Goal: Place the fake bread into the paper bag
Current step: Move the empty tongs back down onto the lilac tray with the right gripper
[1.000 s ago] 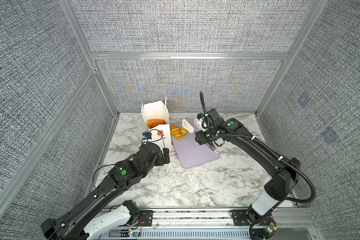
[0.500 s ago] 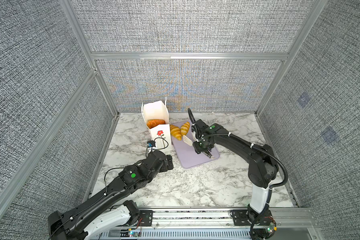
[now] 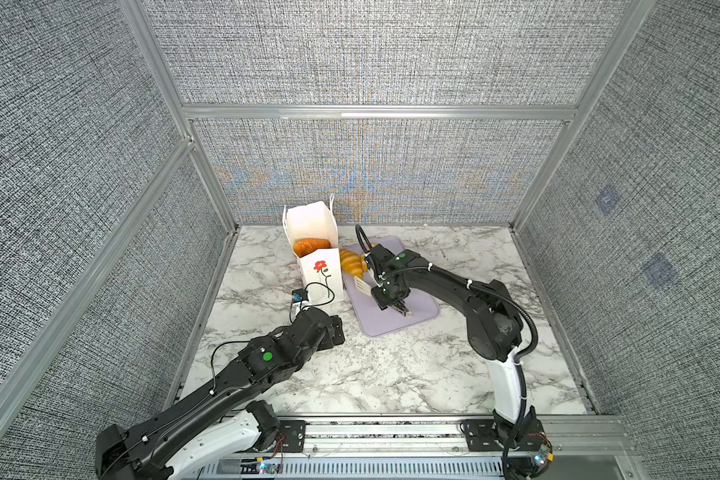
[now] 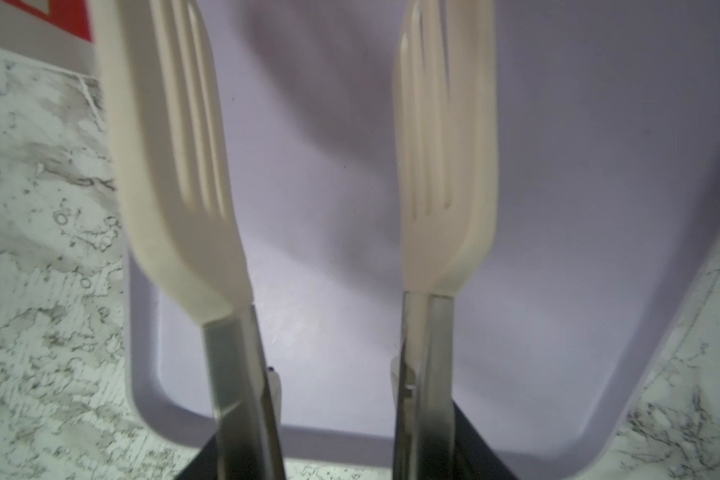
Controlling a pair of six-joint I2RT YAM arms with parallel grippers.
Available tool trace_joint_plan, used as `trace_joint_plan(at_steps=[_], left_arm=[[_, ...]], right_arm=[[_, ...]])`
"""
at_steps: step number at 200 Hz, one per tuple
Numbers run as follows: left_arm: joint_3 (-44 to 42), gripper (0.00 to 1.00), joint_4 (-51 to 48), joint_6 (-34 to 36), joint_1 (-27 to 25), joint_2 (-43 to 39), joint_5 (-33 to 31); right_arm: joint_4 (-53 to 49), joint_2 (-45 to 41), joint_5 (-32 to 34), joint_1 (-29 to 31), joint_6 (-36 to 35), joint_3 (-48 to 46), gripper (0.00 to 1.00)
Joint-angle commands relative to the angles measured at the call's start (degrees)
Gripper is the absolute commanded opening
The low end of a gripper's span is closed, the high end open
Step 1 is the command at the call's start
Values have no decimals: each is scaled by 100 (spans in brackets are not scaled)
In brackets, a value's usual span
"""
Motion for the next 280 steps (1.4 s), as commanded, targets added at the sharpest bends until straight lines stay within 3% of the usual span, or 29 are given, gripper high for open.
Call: trace_joint_plan(at_steps=[1, 141, 176, 280], left_arm=[[18, 99, 51, 32, 1, 3, -15], [11, 99, 182, 121, 1, 215, 71], [0, 99, 139, 88, -3, 180, 33], [-20, 99, 86, 59, 1, 70, -30]], right_arm=[[-24, 125, 190, -2, 80, 160, 53], [-198, 916, 187, 3, -20, 1098, 47], [-338, 1021, 152, 9, -87, 1267, 35], [-456, 401, 349, 7, -503, 383, 22]])
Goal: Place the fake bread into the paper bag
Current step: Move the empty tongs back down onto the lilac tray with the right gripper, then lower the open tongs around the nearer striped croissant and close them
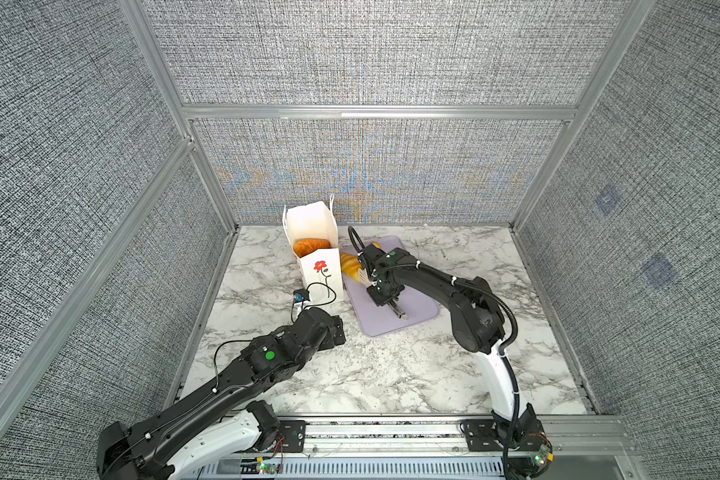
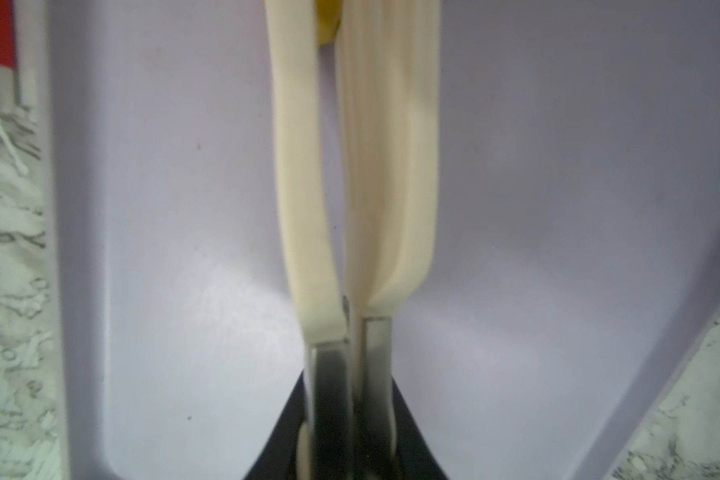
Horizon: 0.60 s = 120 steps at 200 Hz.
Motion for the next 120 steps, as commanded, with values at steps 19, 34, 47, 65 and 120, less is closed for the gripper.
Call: trace_joint_plan(at_steps=[19, 34, 47, 65, 120], left_arm=[[-4, 99, 55, 5, -3, 13, 3], [4, 99, 68, 13, -4, 54, 11], [6, 99, 119, 18, -4, 89, 50], [9, 99, 177, 39, -9, 168, 105], [29, 99, 336, 44, -23, 353, 248]], right_arm=[[-71, -546, 155, -21, -248, -748, 22], [4, -808, 148, -25, -298, -1149, 23], [58, -1047, 101, -26, -342, -1481, 23], [195, -1409, 13, -22, -406, -1955, 23], [418, -2182, -196, -80, -543, -2735, 28]])
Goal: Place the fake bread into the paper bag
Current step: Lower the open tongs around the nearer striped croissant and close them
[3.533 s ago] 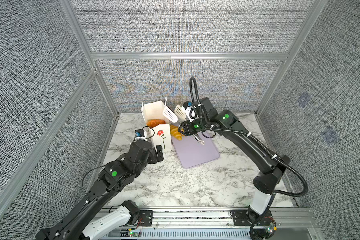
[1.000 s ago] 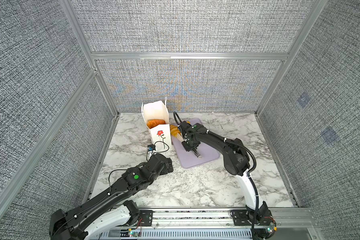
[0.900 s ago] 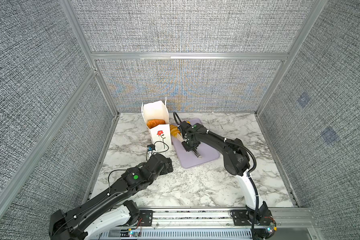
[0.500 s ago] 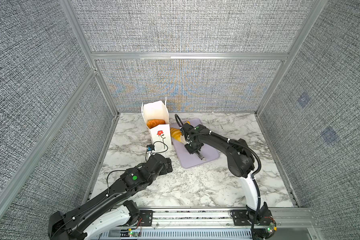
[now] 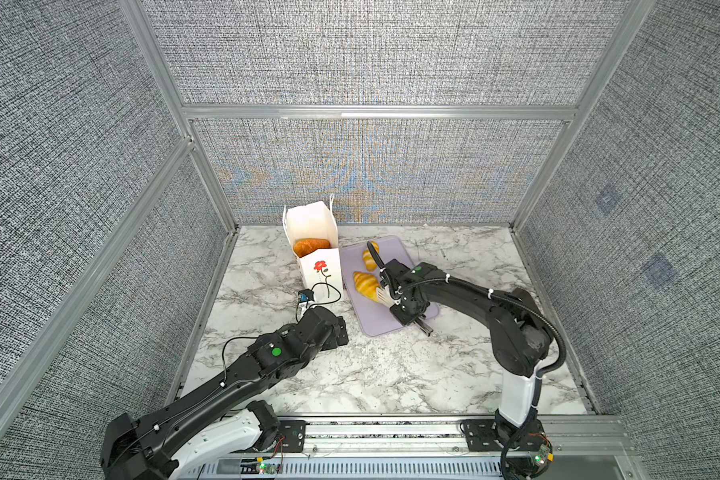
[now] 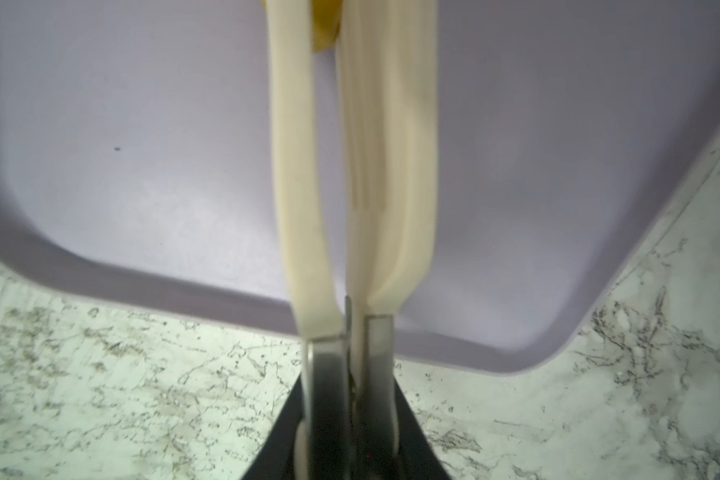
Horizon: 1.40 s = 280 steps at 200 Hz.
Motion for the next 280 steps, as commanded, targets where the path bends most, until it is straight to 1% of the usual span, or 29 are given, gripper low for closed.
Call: trace_joint_plan(at_steps=[1, 54, 80, 168, 200, 244, 280], left_arm=[[32, 99, 187, 40, -12, 41, 87], [51, 99, 206, 21, -46, 126, 147], [55, 99, 179, 23, -56, 117, 153], [48, 99, 157, 21, -69, 117, 142], [54, 99, 144, 20, -66, 96, 123], [43, 99, 117, 22, -67, 57, 96], [72, 99, 93, 31, -69, 57, 87]], right_arm=[[113, -185, -120, -25, -92, -100, 28], [90, -99, -135, -45, -76, 0, 46], [132, -84, -98, -45, -78, 29, 51], [178, 385, -115, -52, -50, 536, 53], [103, 575, -235, -45, -72, 780, 54], [33, 717, -239, -50, -176, 848, 56], [-90, 888, -273, -47, -228, 1049, 54]])
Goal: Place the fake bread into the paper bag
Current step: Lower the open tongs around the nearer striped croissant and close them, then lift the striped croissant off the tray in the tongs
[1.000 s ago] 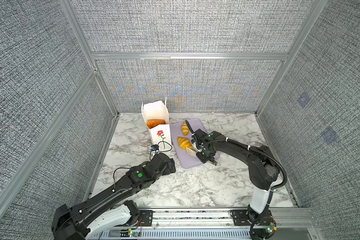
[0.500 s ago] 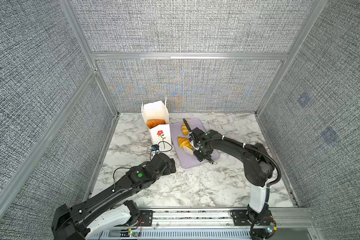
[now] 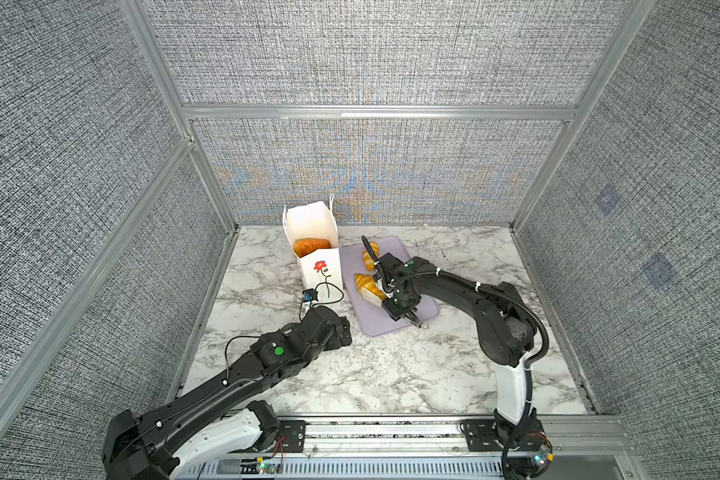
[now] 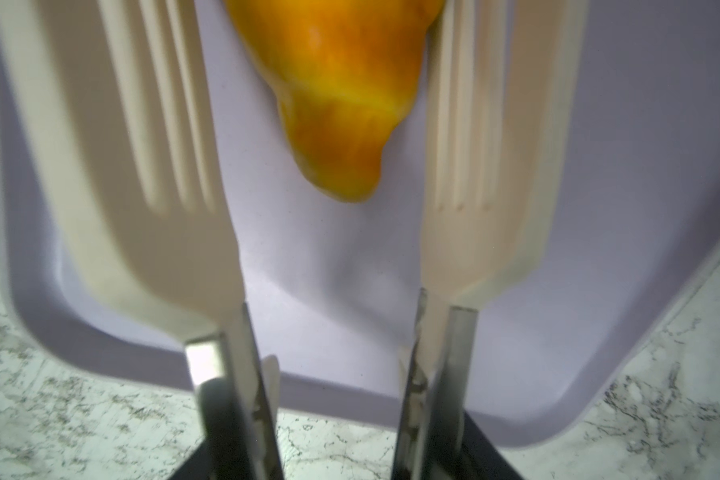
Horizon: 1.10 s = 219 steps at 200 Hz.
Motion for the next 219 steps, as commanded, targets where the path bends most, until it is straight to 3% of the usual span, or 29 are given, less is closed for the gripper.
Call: trace_joint_plan(at_steps=[1, 70, 132, 219], left_arm=[[48, 99, 5, 25, -3, -5, -39], [120, 99, -158, 46, -6, -51, -173], [192, 99, -367, 160, -7, -387, -330], [351, 99, 125, 498, -6, 74, 44]], right_arm=[[-105, 68, -61, 6, -98, 121, 54], [-324, -3, -17, -35, -254, 57, 35], [-141, -486, -473, -125, -5, -79, 35], [-168, -1132, -702, -148, 123, -254, 35]])
